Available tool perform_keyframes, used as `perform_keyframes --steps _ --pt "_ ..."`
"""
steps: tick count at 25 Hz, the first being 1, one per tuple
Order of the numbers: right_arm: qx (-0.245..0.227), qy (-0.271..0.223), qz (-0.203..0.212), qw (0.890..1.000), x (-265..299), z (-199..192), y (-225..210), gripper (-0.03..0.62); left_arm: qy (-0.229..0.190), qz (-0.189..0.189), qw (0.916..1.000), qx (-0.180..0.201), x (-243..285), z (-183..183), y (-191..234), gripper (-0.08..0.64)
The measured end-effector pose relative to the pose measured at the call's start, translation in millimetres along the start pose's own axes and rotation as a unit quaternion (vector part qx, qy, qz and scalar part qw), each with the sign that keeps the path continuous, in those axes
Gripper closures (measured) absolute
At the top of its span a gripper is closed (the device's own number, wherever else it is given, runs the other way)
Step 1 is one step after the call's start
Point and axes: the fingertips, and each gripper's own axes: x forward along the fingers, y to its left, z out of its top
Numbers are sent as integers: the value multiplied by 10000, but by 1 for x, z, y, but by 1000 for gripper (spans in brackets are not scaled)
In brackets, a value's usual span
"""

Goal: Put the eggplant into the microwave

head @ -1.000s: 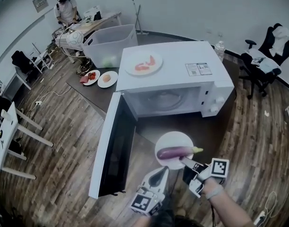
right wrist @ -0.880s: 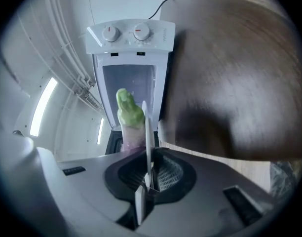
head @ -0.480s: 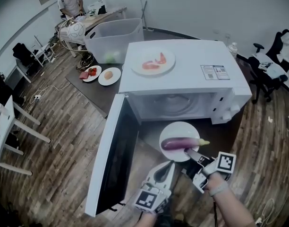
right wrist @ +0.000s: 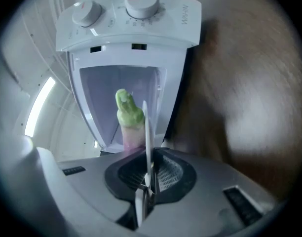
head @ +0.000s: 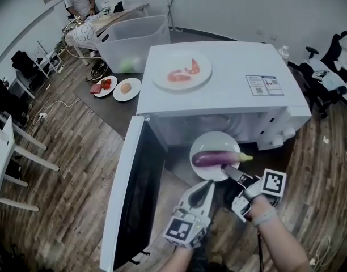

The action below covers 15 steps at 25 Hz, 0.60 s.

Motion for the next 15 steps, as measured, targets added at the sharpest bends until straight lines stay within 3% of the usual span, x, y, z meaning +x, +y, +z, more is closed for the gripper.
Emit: perform_keyframes --steps 15 --pt "123 -127 -146 9997 31 29 -4 572 100 54 9998 -165 33 0 19 560"
